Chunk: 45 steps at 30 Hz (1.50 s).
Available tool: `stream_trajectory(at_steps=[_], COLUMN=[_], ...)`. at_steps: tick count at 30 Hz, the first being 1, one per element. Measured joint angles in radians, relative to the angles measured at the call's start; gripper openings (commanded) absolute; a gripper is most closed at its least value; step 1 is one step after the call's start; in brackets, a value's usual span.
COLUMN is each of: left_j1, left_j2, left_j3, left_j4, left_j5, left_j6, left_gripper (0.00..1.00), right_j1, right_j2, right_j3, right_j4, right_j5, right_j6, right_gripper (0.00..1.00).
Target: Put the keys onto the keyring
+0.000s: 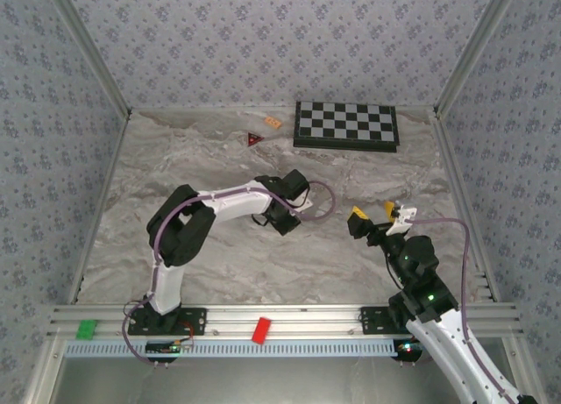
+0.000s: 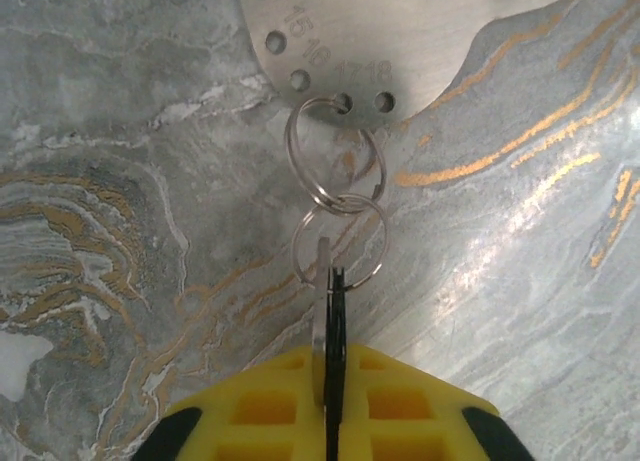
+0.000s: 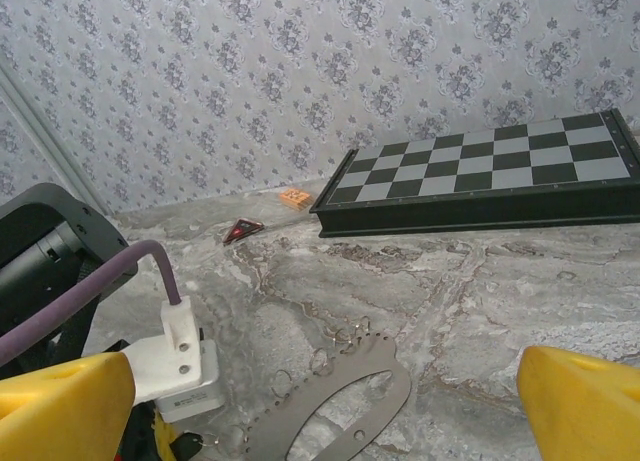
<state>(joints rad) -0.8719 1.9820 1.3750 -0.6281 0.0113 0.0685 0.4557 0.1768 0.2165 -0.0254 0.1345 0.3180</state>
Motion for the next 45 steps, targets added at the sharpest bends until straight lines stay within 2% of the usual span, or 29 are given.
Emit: stream_trajectory(at_steps=[7, 14, 17, 18, 21, 27, 33, 36, 39, 45], left_j1=[0.014, 0.061, 0.103, 0.117, 0.169, 0.253, 0.381, 0.457, 0.550, 0.719], left_j2=[-0.106, -0.360, -0.515, -0.561, -0.703, -0.869, -0.923, -0.954, -0.964, -0.802], left_j3=[-0.055, -0.214, -0.314, -0.340, -0.418, -0.515, -0.629, -0.733, -0.799, -0.814], left_j4=[0.022, 0.109, 0.173, 0.188, 0.253, 0.344, 0.459, 0.555, 0.637, 0.794], left_j5=[0.012, 0.026, -0.006, -0.027, -0.126, -0.401, -0.621, -0.661, -0.649, -0.619], left_j6=[-0.034, -0.097, -0.136, -0.145, -0.196, -0.318, -0.393, -0.378, -0.319, -0.275], left_gripper=[0.40, 0.60, 0.77, 0.80, 0.98, 1.00, 1.00, 1.00, 1.00, 1.00], right_j1=[-0.004, -0.006, -0.010, -0.011, -0.013, -0.016, -0.026, -0.039, -0.063, -0.143], right_j2=[0.001, 0.024, 0.042, 0.045, 0.052, 0.158, 0.432, 0.594, 0.759, 0.992], right_j3=[-0.001, -0.001, -0.002, -0.003, -0.002, 0.031, 0.103, 0.148, 0.182, 0.263], right_j4=[0.002, 0.006, 0.011, 0.013, 0.018, 0.014, 0.027, 0.058, 0.103, 0.203], right_j5=[0.000, 0.001, 0.010, 0.015, 0.042, 0.106, 0.232, 0.288, 0.331, 0.370], right_j6=[0.000, 0.000, 0.000, 0.000, 0.000, -0.012, -0.065, -0.111, -0.165, -0.233], right_gripper=[1.00, 1.00, 1.00, 0.99, 1.00, 1.00, 0.99, 0.99, 0.99, 0.99])
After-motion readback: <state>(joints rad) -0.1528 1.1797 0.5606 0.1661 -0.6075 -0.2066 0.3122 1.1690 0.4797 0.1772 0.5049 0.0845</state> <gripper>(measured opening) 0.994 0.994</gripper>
